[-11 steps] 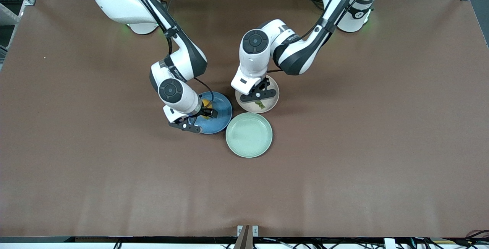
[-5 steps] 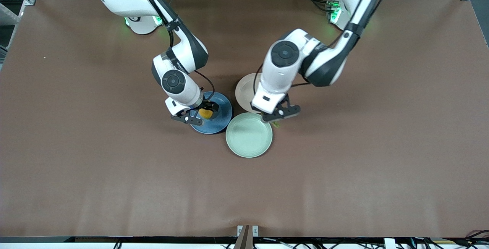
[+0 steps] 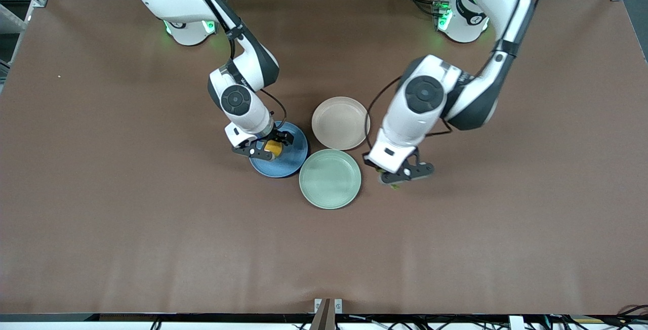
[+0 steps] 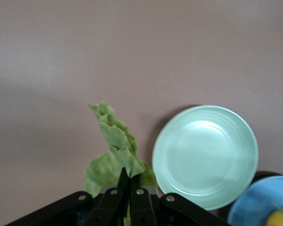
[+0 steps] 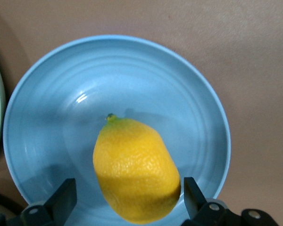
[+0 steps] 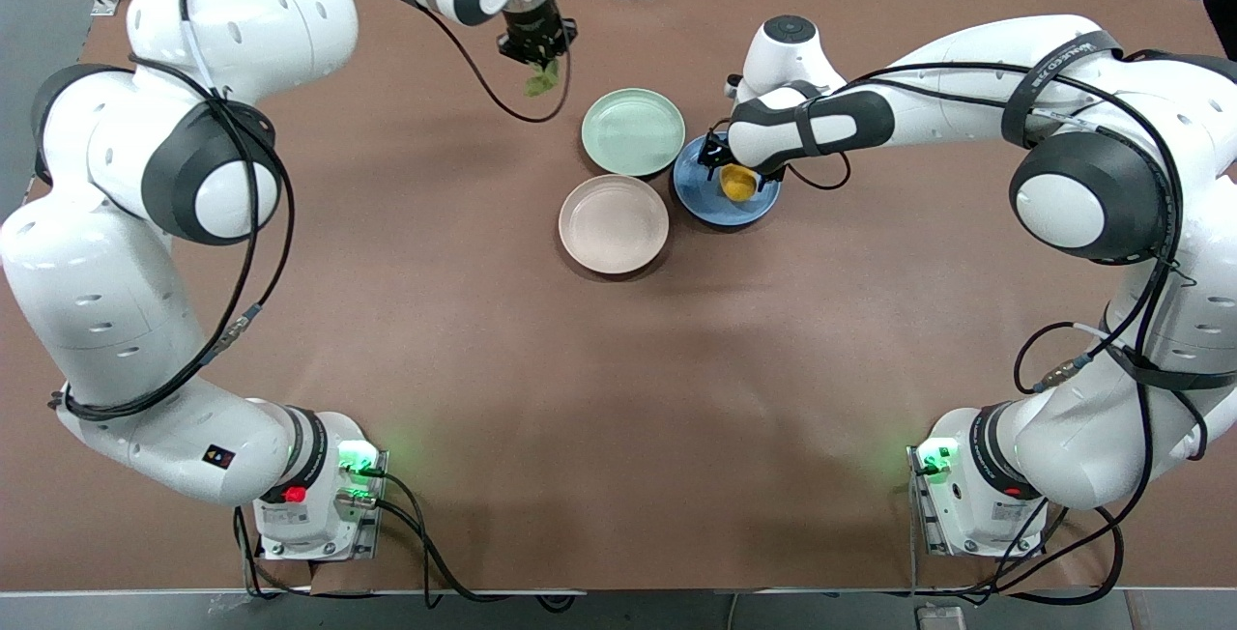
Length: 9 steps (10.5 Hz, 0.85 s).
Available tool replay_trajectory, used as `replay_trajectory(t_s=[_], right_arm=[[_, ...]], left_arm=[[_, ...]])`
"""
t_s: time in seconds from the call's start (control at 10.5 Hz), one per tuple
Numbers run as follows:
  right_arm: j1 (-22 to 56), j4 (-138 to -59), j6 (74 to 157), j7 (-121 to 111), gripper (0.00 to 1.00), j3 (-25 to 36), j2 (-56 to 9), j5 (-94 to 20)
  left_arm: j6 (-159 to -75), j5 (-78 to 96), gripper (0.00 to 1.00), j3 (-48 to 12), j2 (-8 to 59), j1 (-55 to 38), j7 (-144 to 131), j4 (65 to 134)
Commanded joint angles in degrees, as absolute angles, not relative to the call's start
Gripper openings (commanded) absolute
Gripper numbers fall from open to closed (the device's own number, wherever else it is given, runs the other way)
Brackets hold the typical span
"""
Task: Pick lemon and lettuce from blue and beige plates
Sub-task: 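Lift the lettuce with the left gripper while the right gripper grasps the lemon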
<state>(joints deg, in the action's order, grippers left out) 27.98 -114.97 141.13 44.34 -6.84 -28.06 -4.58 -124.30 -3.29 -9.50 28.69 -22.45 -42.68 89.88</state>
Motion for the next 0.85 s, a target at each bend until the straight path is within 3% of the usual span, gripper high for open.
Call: replay_trajectory(t_s=[0.0,0.76], right_arm=[[28.83,-116.72,143.43,45.53,1.0,-6.15,-27.5,-3.6],[28.92,-116.72,147.56,45.7,1.0,-5.8,-30.58,-2.37]], left_arm=[[-123.22,-3.43,0.0,-9.93,28.48,-18.73,-35.62,90.09],[-119.79,-7.1,0.0,-9.32,31.54,-12.22,-18.39,90.09]])
